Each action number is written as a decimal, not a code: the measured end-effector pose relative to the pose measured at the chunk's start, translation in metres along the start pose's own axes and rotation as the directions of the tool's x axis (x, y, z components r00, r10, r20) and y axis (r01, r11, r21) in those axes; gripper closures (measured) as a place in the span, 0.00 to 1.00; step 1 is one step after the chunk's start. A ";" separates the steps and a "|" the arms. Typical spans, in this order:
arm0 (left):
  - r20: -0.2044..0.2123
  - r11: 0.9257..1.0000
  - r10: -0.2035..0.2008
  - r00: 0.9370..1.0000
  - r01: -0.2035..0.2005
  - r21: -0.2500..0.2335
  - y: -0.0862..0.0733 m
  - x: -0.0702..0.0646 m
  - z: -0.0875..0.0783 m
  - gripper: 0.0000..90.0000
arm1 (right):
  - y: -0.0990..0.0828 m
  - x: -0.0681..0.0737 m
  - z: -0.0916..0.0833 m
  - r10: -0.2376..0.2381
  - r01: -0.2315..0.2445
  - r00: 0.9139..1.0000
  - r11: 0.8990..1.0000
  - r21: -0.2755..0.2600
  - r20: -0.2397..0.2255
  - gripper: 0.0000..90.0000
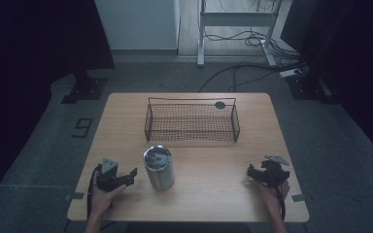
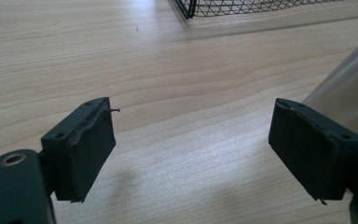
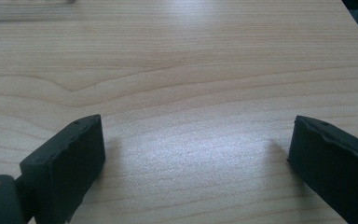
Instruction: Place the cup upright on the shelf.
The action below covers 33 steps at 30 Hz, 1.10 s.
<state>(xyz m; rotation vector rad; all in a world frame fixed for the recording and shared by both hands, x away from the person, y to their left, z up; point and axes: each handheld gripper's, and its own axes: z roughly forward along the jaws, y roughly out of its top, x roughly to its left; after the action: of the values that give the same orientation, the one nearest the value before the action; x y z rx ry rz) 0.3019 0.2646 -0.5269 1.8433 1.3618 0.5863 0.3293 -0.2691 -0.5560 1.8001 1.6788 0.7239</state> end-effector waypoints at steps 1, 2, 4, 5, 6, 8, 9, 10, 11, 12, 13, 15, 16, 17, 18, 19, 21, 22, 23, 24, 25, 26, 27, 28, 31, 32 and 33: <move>-0.004 1.000 -0.002 1.000 0.002 0.001 0.000 -0.001 0.001 0.16 | 0.000 0.000 0.000 -0.001 0.001 1.000 1.000 0.000 -0.003 0.04; -0.004 1.000 0.002 1.000 -0.002 0.006 -0.001 -0.001 0.001 0.16 | 0.000 0.000 0.000 -0.003 0.003 1.000 1.000 0.000 -0.005 0.04; -0.006 1.000 0.004 1.000 -0.004 0.012 -0.001 -0.003 0.003 0.16 | 0.000 0.000 0.000 -0.004 0.004 1.000 1.000 0.000 -0.005 0.04; -0.004 1.000 0.004 1.000 -0.004 0.014 -0.001 -0.003 0.003 0.16 | 0.000 0.000 0.000 -0.004 0.004 1.000 1.000 0.000 -0.005 0.04; -0.002 1.000 0.008 1.000 -0.008 0.020 -0.001 -0.005 0.004 0.16 | 0.000 0.000 0.000 -0.004 0.004 1.000 1.000 0.000 -0.005 0.04; 0.002 0.999 0.020 1.000 -0.021 0.031 -0.002 -0.007 0.005 0.16 | 0.000 0.000 0.000 -0.004 0.004 1.000 1.000 0.000 -0.006 0.04; 0.002 0.999 0.024 1.000 -0.024 0.034 -0.002 -0.008 0.005 0.15 | 0.000 -0.001 0.000 -0.005 0.005 1.000 1.000 0.000 -0.008 0.04; 0.004 0.999 0.025 1.000 -0.025 0.036 -0.002 -0.008 0.005 0.15 | 0.000 -0.001 0.000 -0.005 0.005 1.000 1.000 0.000 -0.009 0.04; 0.006 0.999 0.024 1.000 -0.025 0.038 -0.002 -0.008 0.005 0.15 | 0.000 -0.001 0.000 -0.005 0.005 1.000 1.000 -0.001 -0.010 0.04; 0.008 0.999 0.023 1.000 -0.023 0.038 -0.002 -0.008 0.005 0.15 | 0.000 -0.001 0.000 -0.007 0.007 1.000 1.000 0.000 -0.010 0.04; 0.009 0.999 0.020 1.000 -0.020 0.037 -0.001 -0.008 0.004 0.15 | 0.000 -0.001 0.000 -0.007 0.007 1.000 1.000 0.000 -0.010 0.04; 0.015 0.999 0.018 1.000 -0.018 0.033 -0.001 -0.008 0.003 0.15 | 0.000 -0.001 0.000 -0.007 0.007 1.000 1.000 0.000 -0.010 0.04; 0.019 0.999 0.018 1.000 -0.018 0.032 0.000 -0.008 0.003 0.15 | 0.000 -0.001 0.000 -0.007 0.007 1.000 1.000 0.000 -0.010 0.04; 0.022 0.999 0.017 1.000 -0.018 0.030 0.000 -0.008 0.002 0.15 | 0.000 -0.001 0.000 -0.007 0.007 1.000 1.000 0.000 -0.010 0.04; 0.024 0.999 0.016 1.000 -0.017 0.029 0.000 -0.008 0.002 0.15 | 0.000 -0.001 0.000 -0.007 0.007 1.000 1.000 0.000 -0.010 0.04; 0.025 0.999 0.017 1.000 -0.017 0.029 0.000 -0.009 0.001 0.15 | 0.000 -0.001 0.000 -0.007 0.007 1.000 1.000 0.000 -0.010 0.04; 0.026 1.000 0.014 1.000 -0.015 0.024 0.001 -0.009 0.000 0.14 | 0.000 -0.001 0.000 -0.007 0.007 1.000 1.000 -0.002 -0.012 0.04; 0.026 1.000 0.015 1.000 -0.016 0.020 0.001 -0.010 -0.001 0.14 | 0.000 -0.001 0.000 -0.007 0.007 1.000 1.000 -0.002 -0.012 0.04; 0.028 1.000 0.016 0.999 -0.017 0.017 0.002 -0.010 -0.002 0.14 | 0.000 -0.001 0.000 -0.009 0.009 1.000 1.000 0.000 -0.013 0.04; 0.032 1.000 0.016 0.999 -0.016 0.012 0.002 -0.010 -0.003 0.14 | 0.000 -0.001 0.000 -0.010 0.010 1.000 1.000 0.000 -0.015 0.04; 0.033 1.000 0.018 0.999 -0.018 0.009 0.003 -0.010 -0.004 0.14 | 0.000 -0.001 0.000 -0.012 0.012 1.000 1.000 0.000 -0.016 0.04; 0.032 1.000 0.022 0.999 -0.022 0.005 0.003 -0.010 -0.006 0.13 | 0.000 -0.002 0.000 -0.012 0.012 1.000 1.000 -0.001 -0.018 0.04; 0.031 1.000 0.026 0.999 -0.026 0.003 0.004 -0.010 -0.007 0.13 | 0.000 -0.002 0.000 -0.012 0.012 1.000 1.000 -0.001 -0.018 0.04; 0.033 1.000 0.028 0.999 -0.028 0.000 0.005 -0.010 -0.009 0.13 | 0.000 -0.002 0.000 -0.013 0.013 1.000 1.000 -0.001 -0.019 0.04; 0.043 1.000 0.028 0.999 -0.027 -0.012 0.007 -0.012 -0.014 0.12 | 0.000 -0.002 0.000 -0.017 0.017 1.000 1.000 -0.001 -0.022 0.04; 0.047 0.999 0.029 0.998 -0.028 -0.018 0.008 -0.015 -0.016 0.12 | 0.000 -0.002 0.000 -0.018 0.018 1.000 1.000 -0.002 -0.024 0.04; 0.051 0.999 0.030 0.998 -0.029 -0.020 0.008 -0.016 -0.017 0.12 | 0.000 -0.002 0.000 -0.018 0.018 1.000 1.000 -0.002 -0.024 0.04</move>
<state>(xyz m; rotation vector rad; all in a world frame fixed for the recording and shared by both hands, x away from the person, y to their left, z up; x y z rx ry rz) 0.2893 0.2531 -0.5088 1.8533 1.2933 0.5621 0.3295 -0.2714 -0.5562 1.7793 1.7069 0.7419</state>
